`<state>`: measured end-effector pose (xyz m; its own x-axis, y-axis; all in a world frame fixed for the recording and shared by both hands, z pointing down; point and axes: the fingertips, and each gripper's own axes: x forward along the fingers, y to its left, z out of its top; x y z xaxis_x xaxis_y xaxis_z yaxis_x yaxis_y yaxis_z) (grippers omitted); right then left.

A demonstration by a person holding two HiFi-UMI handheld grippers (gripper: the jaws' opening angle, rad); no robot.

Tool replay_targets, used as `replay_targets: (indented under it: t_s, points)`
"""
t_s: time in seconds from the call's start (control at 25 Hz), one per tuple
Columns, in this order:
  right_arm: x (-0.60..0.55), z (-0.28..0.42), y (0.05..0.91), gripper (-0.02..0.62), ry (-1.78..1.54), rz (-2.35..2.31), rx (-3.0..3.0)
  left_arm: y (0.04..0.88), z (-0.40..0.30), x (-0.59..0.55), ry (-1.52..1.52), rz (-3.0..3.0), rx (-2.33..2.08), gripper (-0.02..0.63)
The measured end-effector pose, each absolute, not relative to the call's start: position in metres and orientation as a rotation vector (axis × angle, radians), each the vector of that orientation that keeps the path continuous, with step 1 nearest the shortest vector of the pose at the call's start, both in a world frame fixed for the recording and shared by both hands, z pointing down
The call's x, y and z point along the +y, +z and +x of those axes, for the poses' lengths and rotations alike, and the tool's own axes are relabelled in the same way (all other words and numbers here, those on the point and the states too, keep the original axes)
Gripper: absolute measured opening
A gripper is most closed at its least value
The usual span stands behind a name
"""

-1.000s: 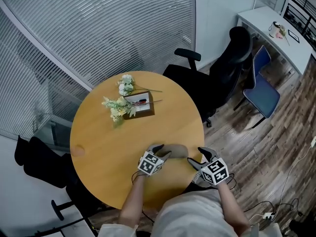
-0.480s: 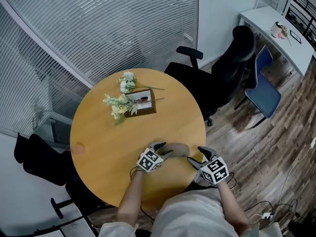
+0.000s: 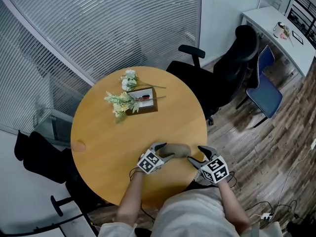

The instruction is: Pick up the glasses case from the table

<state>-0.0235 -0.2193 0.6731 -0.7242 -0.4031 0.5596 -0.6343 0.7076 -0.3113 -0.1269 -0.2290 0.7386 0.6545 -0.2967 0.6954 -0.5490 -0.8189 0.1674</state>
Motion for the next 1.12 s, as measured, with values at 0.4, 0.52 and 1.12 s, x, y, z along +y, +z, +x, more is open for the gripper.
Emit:
replay_targets:
  t_s: [0.4,0.52,1.12]
  points:
    - [-0.220,-0.023,0.672,0.275,0.686,0.789,-2.458,0.744,-0.125,-0.213,1.030,2.510,-0.556,0.322]
    - [-0.219,-0.024,0.673,0.275,0.687,0.783,-2.460,0.748,-0.125,-0.209,1.036,2.504,-0.531,0.336]
    - [-0.218,-0.021,0.672,0.275,0.718,0.795,-2.465,0.768,-0.114,-0.190,1.094,2.476,-0.399,0.350]
